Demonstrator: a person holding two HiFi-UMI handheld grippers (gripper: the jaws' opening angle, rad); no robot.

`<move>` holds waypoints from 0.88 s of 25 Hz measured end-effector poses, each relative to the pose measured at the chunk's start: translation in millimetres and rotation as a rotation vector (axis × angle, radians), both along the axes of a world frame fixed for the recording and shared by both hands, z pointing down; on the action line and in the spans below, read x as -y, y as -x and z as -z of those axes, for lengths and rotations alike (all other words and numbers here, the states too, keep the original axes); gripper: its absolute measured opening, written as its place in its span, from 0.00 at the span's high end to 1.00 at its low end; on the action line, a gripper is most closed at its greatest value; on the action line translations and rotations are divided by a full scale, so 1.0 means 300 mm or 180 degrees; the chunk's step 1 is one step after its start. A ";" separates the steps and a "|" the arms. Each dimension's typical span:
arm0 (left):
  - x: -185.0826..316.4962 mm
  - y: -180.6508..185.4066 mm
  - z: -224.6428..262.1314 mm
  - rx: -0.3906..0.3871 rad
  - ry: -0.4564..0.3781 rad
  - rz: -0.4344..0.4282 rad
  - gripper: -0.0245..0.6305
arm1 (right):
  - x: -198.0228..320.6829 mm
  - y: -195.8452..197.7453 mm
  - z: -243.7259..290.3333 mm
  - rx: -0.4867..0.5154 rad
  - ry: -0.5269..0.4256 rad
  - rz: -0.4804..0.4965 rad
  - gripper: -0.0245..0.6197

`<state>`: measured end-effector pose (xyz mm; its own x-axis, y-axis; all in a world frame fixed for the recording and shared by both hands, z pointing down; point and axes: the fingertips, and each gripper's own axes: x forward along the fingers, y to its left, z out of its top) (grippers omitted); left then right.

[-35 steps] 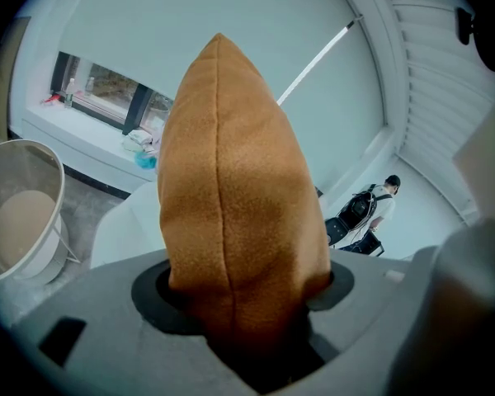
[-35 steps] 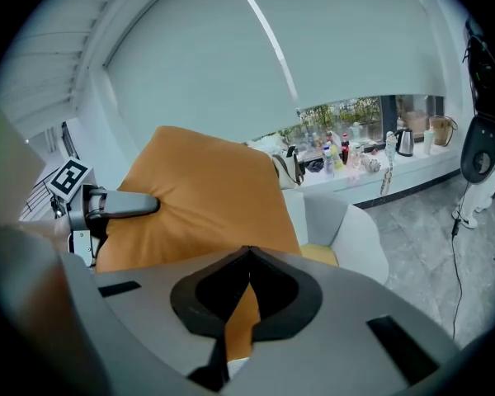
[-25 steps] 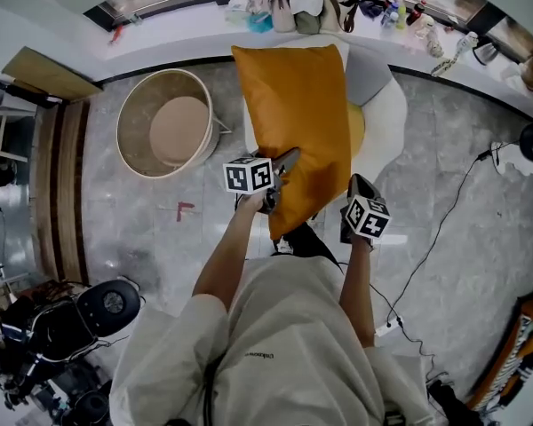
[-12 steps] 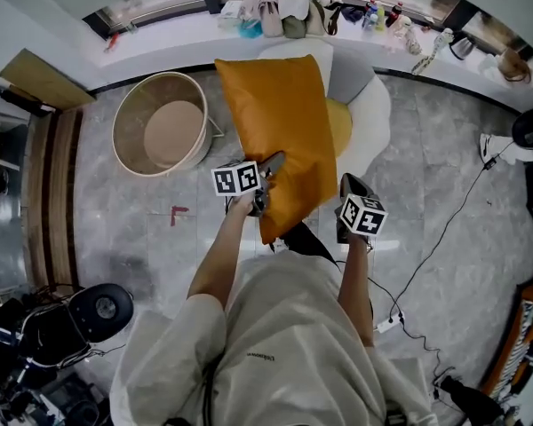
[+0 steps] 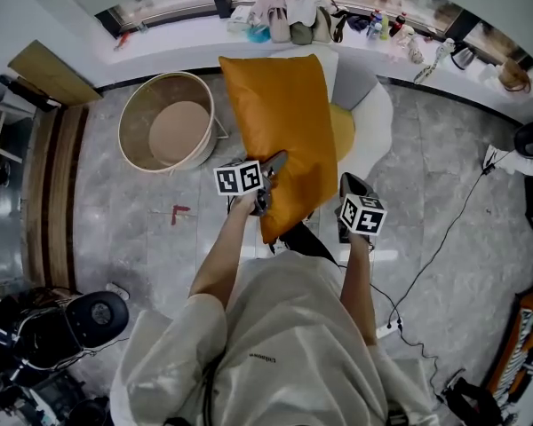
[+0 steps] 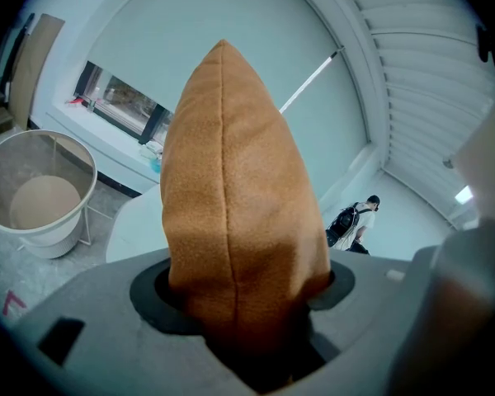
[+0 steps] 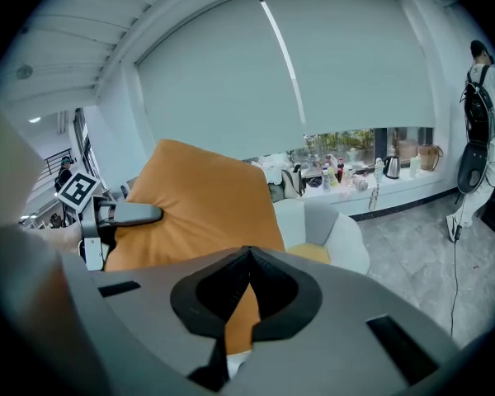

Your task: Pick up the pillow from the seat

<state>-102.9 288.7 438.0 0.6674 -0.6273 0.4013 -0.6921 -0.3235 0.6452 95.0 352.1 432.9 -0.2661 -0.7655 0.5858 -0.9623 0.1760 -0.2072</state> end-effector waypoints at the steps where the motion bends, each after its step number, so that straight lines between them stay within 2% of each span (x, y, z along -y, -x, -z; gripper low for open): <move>1: -0.005 -0.004 0.008 -0.0008 -0.0016 0.0006 0.51 | -0.003 0.000 0.005 -0.0005 -0.0009 0.0011 0.95; 13: -0.089 -0.021 0.003 -0.0078 0.0003 0.0023 0.50 | -0.080 0.027 0.015 -0.0059 -0.0073 0.0146 0.95; 22: -0.086 -0.011 -0.014 -0.0089 0.0039 0.0037 0.50 | -0.071 0.040 0.029 -0.0110 -0.0096 0.0205 0.95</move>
